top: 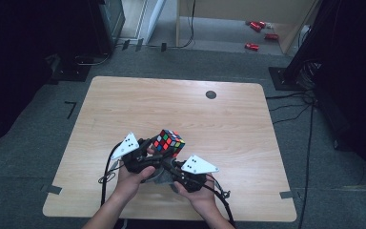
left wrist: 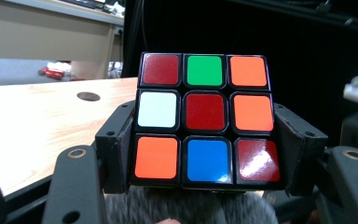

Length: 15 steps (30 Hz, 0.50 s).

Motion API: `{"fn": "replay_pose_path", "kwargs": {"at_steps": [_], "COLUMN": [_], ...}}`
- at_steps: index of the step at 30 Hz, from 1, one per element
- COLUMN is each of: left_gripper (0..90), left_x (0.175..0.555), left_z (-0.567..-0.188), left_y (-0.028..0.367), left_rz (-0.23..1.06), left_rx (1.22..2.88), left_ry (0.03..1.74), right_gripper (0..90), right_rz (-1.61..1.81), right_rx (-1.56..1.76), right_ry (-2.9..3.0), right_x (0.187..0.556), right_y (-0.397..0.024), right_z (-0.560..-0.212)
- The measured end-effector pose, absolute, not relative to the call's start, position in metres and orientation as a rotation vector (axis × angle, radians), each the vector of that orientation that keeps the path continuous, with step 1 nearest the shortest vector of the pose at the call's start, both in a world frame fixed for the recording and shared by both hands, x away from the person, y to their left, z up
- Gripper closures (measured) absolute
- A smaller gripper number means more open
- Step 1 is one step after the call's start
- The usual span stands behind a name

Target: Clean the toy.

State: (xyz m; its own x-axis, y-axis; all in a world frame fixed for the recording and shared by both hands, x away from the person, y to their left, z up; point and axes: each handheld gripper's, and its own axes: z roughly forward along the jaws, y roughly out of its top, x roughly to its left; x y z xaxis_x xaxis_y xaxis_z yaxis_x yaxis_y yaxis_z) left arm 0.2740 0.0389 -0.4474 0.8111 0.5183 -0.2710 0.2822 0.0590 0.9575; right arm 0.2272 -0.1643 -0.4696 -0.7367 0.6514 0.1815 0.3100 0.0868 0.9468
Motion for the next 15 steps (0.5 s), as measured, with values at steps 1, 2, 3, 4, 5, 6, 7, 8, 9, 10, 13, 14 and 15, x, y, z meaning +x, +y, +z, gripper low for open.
{"fn": "replay_pose_path", "kwargs": {"at_steps": [1, 2, 3, 4, 5, 6, 7, 8, 9, 10, 13, 14, 15], "left_gripper": [35.0, 35.0, 35.0, 35.0, 35.0, 35.0, 35.0, 35.0, 35.0, 35.0, 35.0, 35.0, 35.0], "left_x": [0.274, 0.274, 0.274, 0.274, 0.274, 0.274, 0.273, 0.273, 0.273, 0.273, 0.273, 0.273, 0.274], "left_z": [-0.447, -0.447, -0.446, -0.446, -0.445, -0.445, -0.446, -0.446, -0.447, -0.447, -0.449, -0.449, -0.45], "left_y": [0.039, 0.04, 0.04, 0.041, 0.042, 0.042, 0.04, 0.039, 0.038, 0.036, 0.035, 0.035, 0.036], "left_rz": [0.2, 0.199, 0.195, 0.191, 0.193, 0.199, 0.202, 0.204, 0.207, 0.208, 0.222, 0.227, 0.231], "left_rx": [1.529, 1.521, 1.515, 1.51, 1.51, 1.518, 1.52, 1.526, 1.532, 1.538, 1.545, 1.551, 1.55], "left_ry": [0.67, 0.67, 0.672, 0.671, 0.67, 0.67, 0.674, 0.672, 0.668, 0.664, 0.662, 0.664, 0.667], "right_gripper": [82.6, 82.7, 82.7, 82.7, 82.7, 82.8, 82.9, 82.9, 82.9, 82.9, 82.8, 82.7, 82.7], "right_rz": [1.714, 1.725, 1.717, 1.698, 1.676, 1.675, 1.683, 1.696, 1.708, 1.719, 1.741, 1.746, 1.758], "right_rx": [0.989, 1.003, 1.014, 1.02, 1.04, 1.073, 1.101, 1.113, 1.115, 1.111, 1.115, 1.112, 1.114], "right_ry": [2.073, 2.064, 2.062, 2.061, 2.057, 2.046, 2.037, 2.035, 2.034, 2.036, 2.041, 2.038, 2.044], "right_x": [0.227, 0.227, 0.227, 0.227, 0.229, 0.231, 0.233, 0.235, 0.235, 0.234, 0.231, 0.23, 0.23], "right_y": [-0.166, -0.167, -0.167, -0.168, -0.17, -0.172, -0.175, -0.177, -0.177, -0.177, -0.172, -0.17, -0.17], "right_z": [-0.47, -0.471, -0.473, -0.474, -0.477, -0.479, -0.481, -0.481, -0.481, -0.48, -0.478, -0.478, -0.478]}}
